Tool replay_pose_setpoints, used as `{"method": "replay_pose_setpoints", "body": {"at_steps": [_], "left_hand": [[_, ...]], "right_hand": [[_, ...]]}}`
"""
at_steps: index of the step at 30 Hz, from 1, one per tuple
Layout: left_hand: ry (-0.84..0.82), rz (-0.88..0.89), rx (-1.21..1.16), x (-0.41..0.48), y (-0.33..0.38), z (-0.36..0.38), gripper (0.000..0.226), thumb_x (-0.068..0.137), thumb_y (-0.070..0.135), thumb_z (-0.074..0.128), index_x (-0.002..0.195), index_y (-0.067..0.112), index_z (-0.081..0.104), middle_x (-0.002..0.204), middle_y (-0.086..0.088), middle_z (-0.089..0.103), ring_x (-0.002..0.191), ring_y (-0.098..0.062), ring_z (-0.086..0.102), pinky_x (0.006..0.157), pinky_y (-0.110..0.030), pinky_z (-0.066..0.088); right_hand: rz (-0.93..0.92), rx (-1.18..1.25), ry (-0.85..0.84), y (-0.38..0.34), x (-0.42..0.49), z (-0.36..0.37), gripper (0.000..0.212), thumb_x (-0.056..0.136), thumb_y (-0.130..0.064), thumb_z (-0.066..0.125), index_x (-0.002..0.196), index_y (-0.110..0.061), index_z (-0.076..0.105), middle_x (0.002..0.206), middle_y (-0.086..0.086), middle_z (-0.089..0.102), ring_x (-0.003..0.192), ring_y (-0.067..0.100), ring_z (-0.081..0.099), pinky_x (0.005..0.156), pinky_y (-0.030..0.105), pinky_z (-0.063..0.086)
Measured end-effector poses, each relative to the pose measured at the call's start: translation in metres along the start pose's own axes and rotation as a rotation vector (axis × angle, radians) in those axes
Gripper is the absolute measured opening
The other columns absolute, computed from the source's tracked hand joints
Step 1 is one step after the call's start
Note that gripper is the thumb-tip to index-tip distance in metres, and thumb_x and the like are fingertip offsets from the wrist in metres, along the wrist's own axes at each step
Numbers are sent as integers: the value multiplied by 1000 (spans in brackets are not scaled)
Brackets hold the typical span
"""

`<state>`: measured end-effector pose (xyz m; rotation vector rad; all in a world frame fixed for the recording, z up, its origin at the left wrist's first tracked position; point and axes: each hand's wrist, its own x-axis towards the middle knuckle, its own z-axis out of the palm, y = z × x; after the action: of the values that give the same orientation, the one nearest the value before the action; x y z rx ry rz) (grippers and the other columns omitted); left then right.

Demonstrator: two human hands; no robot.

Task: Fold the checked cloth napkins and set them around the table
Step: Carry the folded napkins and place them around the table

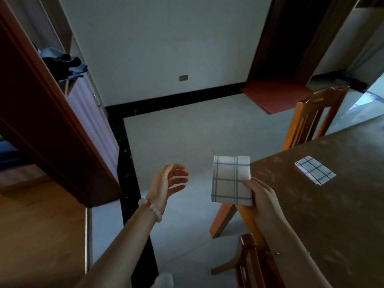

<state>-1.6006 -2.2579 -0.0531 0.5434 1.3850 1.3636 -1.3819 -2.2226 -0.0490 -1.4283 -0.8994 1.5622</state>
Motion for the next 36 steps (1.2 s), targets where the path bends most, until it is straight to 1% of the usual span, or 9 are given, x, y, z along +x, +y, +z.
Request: {"method": "replay_pose_setpoints", "body": {"at_steps": [5, 9, 12, 14, 19, 22, 28, 34, 36], "left_hand": [[-33, -24, 4, 78, 23, -19, 35, 98, 25, 34, 87, 9, 63, 79, -5, 67, 73, -18, 63, 69, -30, 50], [-113, -36, 0, 158, 67, -28, 33, 97, 24, 35, 85, 10, 63, 76, -5, 65, 71, -18, 62, 71, -32, 48], [-187, -52, 30, 210, 100, -35, 33, 97, 24, 36, 85, 10, 63, 72, -2, 67, 67, -16, 63, 72, -32, 48], [-208, -69, 51, 243, 116, -32, 33, 97, 24, 37, 83, 10, 64, 70, -2, 68, 67, -16, 63, 72, -32, 49], [-287, -100, 107, 311, 137, -8, 32, 97, 23, 38, 83, 10, 64, 72, -3, 68, 68, -17, 63, 71, -32, 49], [-322, -118, 144, 351, 145, 17, 32, 97, 22, 36, 83, 11, 63, 73, -3, 67, 65, -16, 63, 69, -30, 48], [-407, -126, 190, 430, 157, 93, 33, 98, 23, 35, 84, 10, 63, 75, -4, 67, 67, -16, 63, 67, -29, 49], [-517, -126, 257, 513, 170, 206, 34, 98, 22, 34, 85, 11, 63, 75, -3, 68, 67, -15, 64, 65, -28, 49], [-549, -139, 260, 537, 173, 244, 34, 98, 21, 33, 84, 11, 63, 73, -3, 68, 62, -12, 64, 64, -28, 48]], "right_hand": [[-9, 22, 29, -13, 62, 48, 14, 88, -7, 54, 85, 0, 66, 69, 15, 57, 64, 25, 53, 59, 33, 38], [-23, 17, 87, -28, 117, 91, 9, 91, -17, 53, 93, -16, 63, 77, 1, 62, 60, 11, 60, 59, 29, 43], [-24, 44, 163, -43, 156, 125, 11, 90, -20, 54, 90, -15, 64, 93, 9, 66, 80, 15, 64, 78, 37, 42], [-31, 84, 211, -52, 183, 142, 12, 89, -19, 54, 90, -12, 63, 98, 16, 62, 92, 26, 57, 78, 37, 35], [-35, 177, 326, -76, 241, 162, 25, 89, -22, 56, 109, -11, 63, 113, 14, 63, 107, 28, 55, 78, 37, 38], [-58, 197, 341, -94, 276, 158, 17, 92, -17, 52, 100, -7, 63, 100, 17, 66, 96, 31, 59, 86, 43, 42], [-113, 293, 391, -135, 359, 133, 21, 93, -7, 48, 76, -11, 60, 67, 7, 58, 59, 14, 56, 61, 28, 43], [-146, 332, 428, -187, 446, 82, 21, 94, -4, 43, 82, -6, 61, 53, -1, 61, 49, 7, 58, 49, 19, 47], [-164, 335, 456, -206, 472, 64, 20, 94, -5, 45, 86, -5, 64, 65, 4, 66, 63, 14, 63, 64, 28, 51]]}}
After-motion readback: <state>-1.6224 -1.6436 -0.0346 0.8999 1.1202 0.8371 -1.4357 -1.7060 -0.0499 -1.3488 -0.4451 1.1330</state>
